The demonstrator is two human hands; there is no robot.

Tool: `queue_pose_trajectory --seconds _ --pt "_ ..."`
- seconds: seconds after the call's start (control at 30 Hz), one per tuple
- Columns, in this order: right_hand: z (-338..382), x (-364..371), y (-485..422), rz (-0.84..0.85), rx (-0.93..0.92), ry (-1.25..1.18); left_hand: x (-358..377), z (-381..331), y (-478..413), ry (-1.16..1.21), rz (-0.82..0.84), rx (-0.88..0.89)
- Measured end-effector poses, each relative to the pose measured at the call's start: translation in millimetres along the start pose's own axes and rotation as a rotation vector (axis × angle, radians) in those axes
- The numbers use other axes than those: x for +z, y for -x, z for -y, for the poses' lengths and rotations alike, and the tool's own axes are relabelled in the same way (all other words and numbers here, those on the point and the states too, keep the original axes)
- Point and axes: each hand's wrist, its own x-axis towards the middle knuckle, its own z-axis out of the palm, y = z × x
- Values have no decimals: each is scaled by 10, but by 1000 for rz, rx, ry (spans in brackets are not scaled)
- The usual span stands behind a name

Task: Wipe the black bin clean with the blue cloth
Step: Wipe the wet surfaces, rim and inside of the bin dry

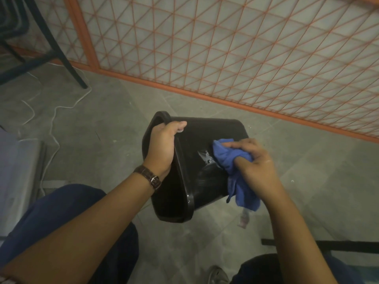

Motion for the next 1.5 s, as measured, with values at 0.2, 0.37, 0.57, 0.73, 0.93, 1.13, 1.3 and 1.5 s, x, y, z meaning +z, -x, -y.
queue_pose_trajectory --seconds 0.2,0.37,0.57,0.73,0.93,1.13,1.3,1.5 --pt "6 219 77 -8 11 43 -13 47 -10 30 -43 -1" --pt "41 180 64 48 118 -152 -13 21 -30 -39 -68 -25" --pt "26 300 60 -75 92 -109 55 71 22 -83 -86 -34" --pt "61 434 119 107 54 -150 53 64 35 -139 -196 -20" --pt "10 379 52 -116 106 -108 10 102 11 -187 -175 -111" --pt "111 441 180 76 -34 -58 11 68 -51 -138 -155 -50" --pt "168 509 272 225 -109 -87 -25 139 -82 -48 -129 -124" --pt "72 591 317 255 -117 -25 15 226 -109 -121 -88 -198"
